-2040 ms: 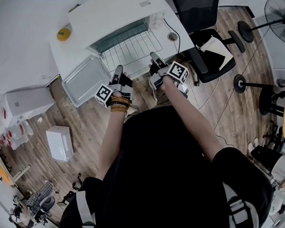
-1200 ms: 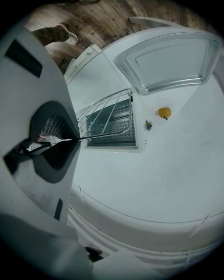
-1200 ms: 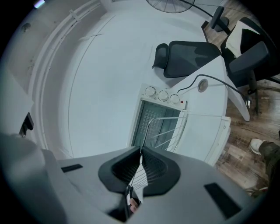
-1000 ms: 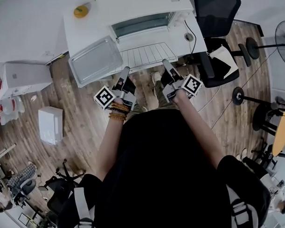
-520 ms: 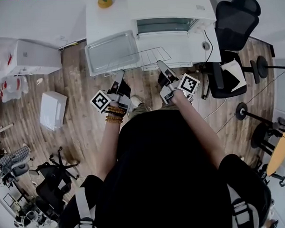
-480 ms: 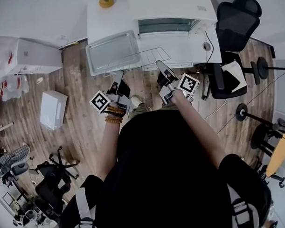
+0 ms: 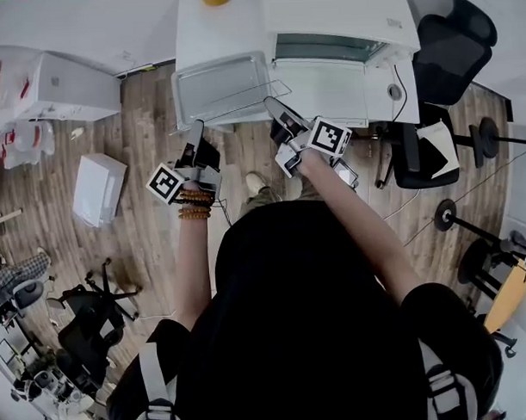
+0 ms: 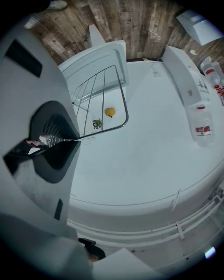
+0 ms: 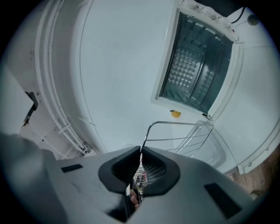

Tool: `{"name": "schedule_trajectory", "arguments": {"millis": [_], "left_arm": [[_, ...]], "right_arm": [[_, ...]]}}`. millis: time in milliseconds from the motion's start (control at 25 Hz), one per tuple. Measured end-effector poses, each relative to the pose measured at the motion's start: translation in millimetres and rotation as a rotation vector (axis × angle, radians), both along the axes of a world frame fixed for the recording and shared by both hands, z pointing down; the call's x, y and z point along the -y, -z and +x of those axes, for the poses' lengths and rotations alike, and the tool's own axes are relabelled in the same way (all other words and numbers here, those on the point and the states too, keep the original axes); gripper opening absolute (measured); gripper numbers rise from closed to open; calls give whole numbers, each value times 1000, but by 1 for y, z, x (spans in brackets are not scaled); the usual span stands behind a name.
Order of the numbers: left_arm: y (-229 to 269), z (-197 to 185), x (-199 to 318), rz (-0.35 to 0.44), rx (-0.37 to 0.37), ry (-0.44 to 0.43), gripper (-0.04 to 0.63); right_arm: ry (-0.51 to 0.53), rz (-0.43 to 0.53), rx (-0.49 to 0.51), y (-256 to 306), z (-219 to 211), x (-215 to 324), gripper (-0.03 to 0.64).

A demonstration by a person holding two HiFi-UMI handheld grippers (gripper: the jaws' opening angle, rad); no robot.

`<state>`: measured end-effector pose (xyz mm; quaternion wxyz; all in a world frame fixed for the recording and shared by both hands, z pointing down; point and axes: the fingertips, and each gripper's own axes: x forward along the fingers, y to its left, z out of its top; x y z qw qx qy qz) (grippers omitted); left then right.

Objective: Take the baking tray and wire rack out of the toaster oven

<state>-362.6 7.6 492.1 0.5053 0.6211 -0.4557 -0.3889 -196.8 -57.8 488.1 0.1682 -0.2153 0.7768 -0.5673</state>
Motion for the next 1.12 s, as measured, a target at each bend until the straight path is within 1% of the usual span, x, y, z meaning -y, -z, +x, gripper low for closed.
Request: {"name": "schedule_trajectory", "arguments": {"millis": [80, 200, 320, 400, 440, 520, 680, 720, 800, 920, 960, 1040, 1080, 1120], "left_arm": [[4, -16, 6, 13, 30, 3, 29], [11, -35, 17, 39, 68, 1, 29], [18, -47, 34, 79, 81, -5, 29], [16, -52, 45, 96, 78, -13, 29], [10, -54, 50, 95, 74, -20, 29], [-8, -60, 54, 64, 46, -24, 29], [-50, -73, 42, 0, -39, 17, 29], [-62, -73, 36, -25, -53, 22, 29], [-88, -71, 25, -100, -79, 28, 29], [-135, -65, 11, -248, -79, 43, 29], [-151, -66, 8, -301, -73, 57, 29], [-179, -70, 2, -419, -60, 95, 29], [-191, -72, 1, -470, -49, 102, 31], [-200, -71, 3, -507, -31, 91, 32]], "right_arm": [[16, 14, -9, 0, -15, 7, 37], [35, 62, 3, 8, -36, 20, 37], [31, 97, 6, 14, -49, 35, 37], [17, 103, -1, 10, -53, 46, 38], [6, 88, -11, 4, -55, 50, 38], [-9, 45, -48, -13, -60, 54, 38], [5, -31, -135, -53, -72, 42, 38], [9, -54, -151, -63, -72, 36, 38], [12, -124, -207, -89, -68, 23, 38], [46, -266, -344, -140, -59, 2, 40], [74, -292, -388, -154, -58, -4, 43], [126, -305, -454, -172, -55, -10, 53], [139, -310, -467, -178, -54, -10, 87], [145, -320, -468, -181, -52, -8, 151]]}}
